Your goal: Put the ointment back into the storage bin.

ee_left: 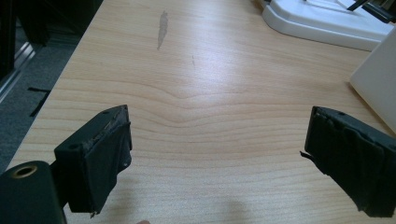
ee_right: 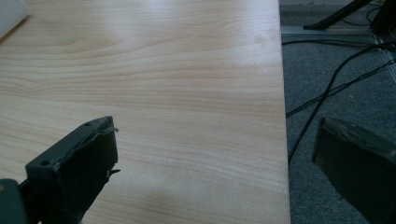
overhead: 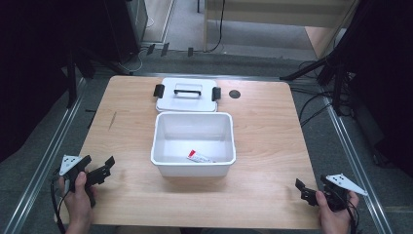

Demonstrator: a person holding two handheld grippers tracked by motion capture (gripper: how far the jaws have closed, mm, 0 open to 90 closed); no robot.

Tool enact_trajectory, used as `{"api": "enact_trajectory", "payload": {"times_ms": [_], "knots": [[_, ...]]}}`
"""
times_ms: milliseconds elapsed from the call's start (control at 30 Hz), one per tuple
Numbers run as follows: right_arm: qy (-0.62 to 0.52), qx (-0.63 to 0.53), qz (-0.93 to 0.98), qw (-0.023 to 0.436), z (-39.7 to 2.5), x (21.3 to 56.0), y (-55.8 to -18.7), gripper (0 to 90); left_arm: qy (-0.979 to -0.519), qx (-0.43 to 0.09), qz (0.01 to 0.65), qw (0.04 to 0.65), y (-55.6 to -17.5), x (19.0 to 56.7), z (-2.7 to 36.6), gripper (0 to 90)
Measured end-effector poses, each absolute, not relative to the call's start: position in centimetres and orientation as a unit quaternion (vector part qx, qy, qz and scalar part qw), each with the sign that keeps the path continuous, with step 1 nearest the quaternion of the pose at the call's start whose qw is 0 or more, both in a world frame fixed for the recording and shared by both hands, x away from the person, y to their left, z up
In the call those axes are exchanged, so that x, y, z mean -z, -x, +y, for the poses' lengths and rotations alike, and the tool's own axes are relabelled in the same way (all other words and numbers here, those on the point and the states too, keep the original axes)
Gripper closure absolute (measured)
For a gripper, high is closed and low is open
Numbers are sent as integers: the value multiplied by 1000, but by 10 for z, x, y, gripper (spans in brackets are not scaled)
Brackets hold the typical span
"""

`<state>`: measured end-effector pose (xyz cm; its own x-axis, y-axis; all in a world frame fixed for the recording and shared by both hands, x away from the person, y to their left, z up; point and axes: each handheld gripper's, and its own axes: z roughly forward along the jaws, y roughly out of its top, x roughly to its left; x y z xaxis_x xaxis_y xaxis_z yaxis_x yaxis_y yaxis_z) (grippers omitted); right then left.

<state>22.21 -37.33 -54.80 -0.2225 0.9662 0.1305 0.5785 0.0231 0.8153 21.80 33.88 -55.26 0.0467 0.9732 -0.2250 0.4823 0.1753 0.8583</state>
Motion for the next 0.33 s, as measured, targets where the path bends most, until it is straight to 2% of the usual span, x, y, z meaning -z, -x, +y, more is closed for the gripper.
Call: {"api": "enact_trajectory", "payload": {"times_ms": [333], "knots": [[-581,-368,685,241,-366,549,-227,0,-576,-279,633,434,-220,553,339,79]]}}
